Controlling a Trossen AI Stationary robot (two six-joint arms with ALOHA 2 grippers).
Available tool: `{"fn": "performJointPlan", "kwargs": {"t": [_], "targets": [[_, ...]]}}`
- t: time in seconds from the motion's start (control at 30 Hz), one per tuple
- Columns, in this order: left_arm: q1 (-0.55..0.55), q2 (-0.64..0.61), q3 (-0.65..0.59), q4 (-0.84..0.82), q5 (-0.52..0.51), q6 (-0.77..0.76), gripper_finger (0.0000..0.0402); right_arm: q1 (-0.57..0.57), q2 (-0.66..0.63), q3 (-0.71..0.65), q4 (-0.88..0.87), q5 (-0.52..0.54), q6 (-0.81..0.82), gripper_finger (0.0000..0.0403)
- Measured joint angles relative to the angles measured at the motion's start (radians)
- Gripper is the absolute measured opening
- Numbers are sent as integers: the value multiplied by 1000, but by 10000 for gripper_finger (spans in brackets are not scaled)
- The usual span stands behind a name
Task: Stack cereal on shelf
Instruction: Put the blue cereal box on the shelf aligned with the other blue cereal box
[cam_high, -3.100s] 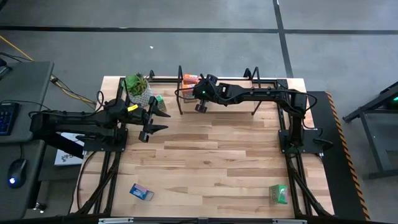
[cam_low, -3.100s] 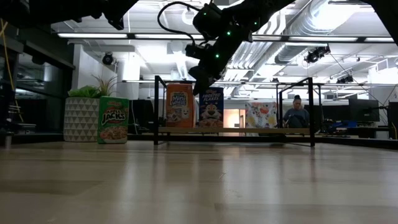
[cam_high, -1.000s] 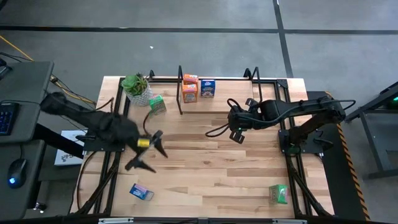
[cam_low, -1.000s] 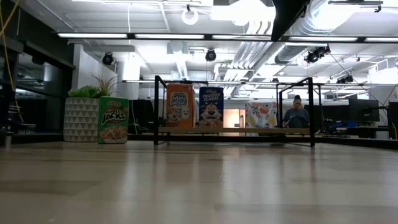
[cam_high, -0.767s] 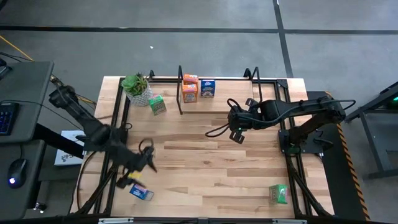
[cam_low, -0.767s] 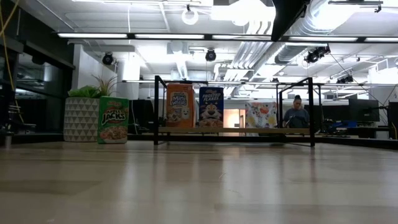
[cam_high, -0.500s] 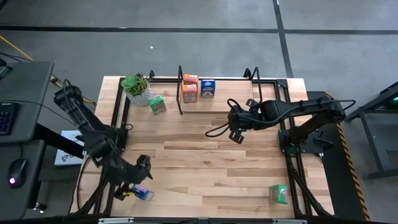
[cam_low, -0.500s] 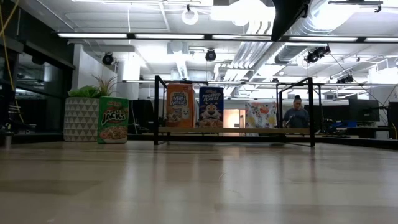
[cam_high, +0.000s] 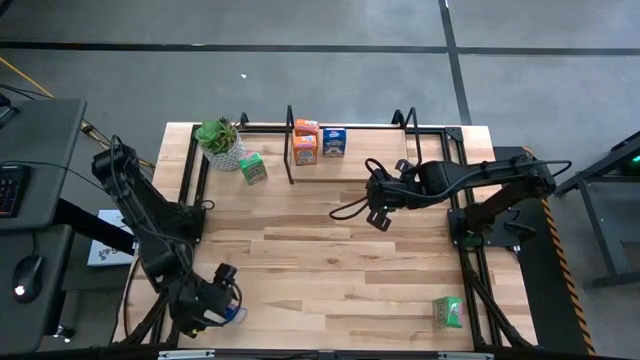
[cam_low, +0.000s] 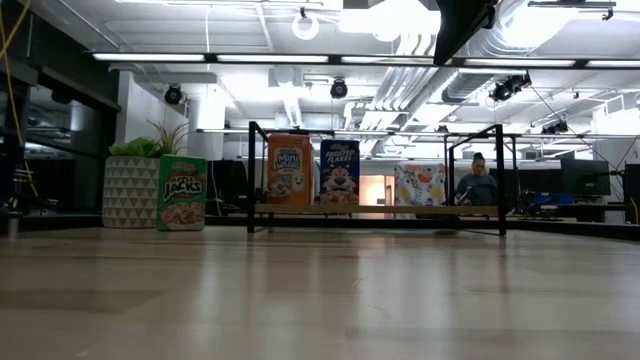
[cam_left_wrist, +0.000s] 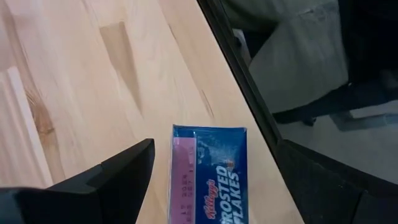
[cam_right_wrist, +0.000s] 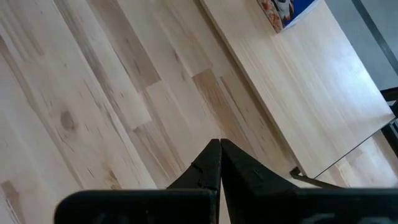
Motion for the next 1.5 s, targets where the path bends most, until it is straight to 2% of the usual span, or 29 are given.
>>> {"fn": "performJointPlan", "kwargs": {"t": [0.27, 0.47, 0.73, 0.87, 1.03, 1.23, 1.5], "targets": [[-3, 57, -11, -78, 10, -10, 328, 0, 0, 0, 3, 0, -2, 0], [18, 118, -20, -76, 28, 6, 328, 0, 0, 0, 3, 1, -4, 0], [23, 135, -20, -78, 36, 73, 320, 0, 0, 0, 3, 1, -2, 0], [23, 135, -20, -78, 36, 97, 295, 0, 0, 0, 3, 1, -4, 0], [23, 135, -11, -82, 36, 132, 241, 0, 0, 0, 3, 1, -4, 0], [65, 135, 73, -111, 34, 224, 184, 0, 0, 0, 4, 1, -4, 0], [188, 134, 273, -266, -117, 483, 150, 0, 0, 0, 18, 26, -21, 0]]}}
